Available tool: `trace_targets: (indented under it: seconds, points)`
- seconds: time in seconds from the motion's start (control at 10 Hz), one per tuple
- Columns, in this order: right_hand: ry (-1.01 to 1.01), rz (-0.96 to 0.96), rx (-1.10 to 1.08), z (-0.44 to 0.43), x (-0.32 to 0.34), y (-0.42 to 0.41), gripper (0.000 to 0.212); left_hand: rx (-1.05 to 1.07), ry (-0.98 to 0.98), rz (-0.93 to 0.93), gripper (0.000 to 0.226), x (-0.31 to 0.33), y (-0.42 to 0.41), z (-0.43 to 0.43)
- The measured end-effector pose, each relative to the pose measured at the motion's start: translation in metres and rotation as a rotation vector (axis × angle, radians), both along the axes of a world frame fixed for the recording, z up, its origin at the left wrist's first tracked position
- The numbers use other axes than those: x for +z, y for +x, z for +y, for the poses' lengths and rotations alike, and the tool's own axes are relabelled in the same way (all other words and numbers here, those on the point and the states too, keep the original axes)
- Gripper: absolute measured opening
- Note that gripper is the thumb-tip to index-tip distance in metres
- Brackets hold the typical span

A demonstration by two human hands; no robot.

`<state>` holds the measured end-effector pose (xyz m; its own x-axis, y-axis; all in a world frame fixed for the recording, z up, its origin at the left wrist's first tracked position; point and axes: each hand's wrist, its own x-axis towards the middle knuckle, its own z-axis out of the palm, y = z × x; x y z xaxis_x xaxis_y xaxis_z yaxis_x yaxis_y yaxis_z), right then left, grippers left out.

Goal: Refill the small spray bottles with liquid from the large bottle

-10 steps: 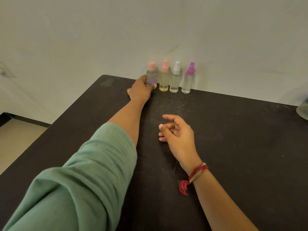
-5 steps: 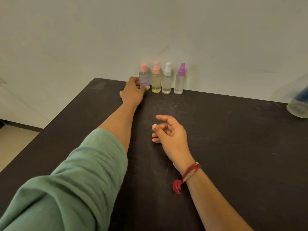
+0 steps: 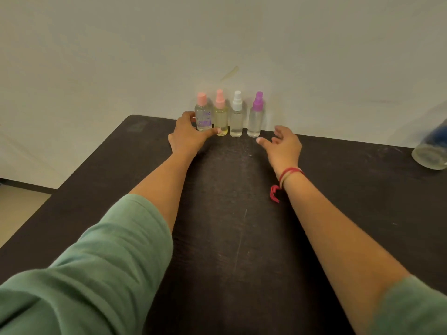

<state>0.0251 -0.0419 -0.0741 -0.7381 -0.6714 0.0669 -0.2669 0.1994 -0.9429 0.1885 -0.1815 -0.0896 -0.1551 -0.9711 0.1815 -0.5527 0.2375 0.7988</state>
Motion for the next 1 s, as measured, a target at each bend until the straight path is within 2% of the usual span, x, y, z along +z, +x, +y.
trace_targets:
  seconds: [0.1,0.2,0.3,0.6,0.8,0.9,1.0]
  points:
    - [0.069,0.176,0.067,-0.025,0.0,-0.007,0.055,-0.001,-0.009,-0.103,0.091,0.0,-0.003,-0.003]
    - [0.06,0.226,0.064,-0.039,-0.001,-0.009,0.041,0.005,-0.022,-0.279,0.101,0.001,-0.006,-0.004]
    - [0.051,0.24,0.053,-0.042,-0.004,-0.009,0.038,0.014,-0.026,-0.338,0.097,0.002,-0.008,-0.005]
    - [0.038,0.279,0.06,-0.042,-0.008,-0.009,0.038,0.037,-0.03,-0.307,0.091,0.001,-0.011,-0.008]
    - [0.053,0.23,0.072,-0.042,-0.008,-0.01,0.046,0.026,-0.007,-0.254,0.096,0.003,-0.01,-0.004]
    - [0.047,0.149,0.093,-0.035,-0.004,-0.012,0.057,0.003,0.065,-0.095,0.109,0.006,-0.002,0.004]
    - [0.045,0.085,0.079,-0.021,0.0,-0.009,0.059,0.011,0.077,0.042,0.11,0.011,0.001,0.03]
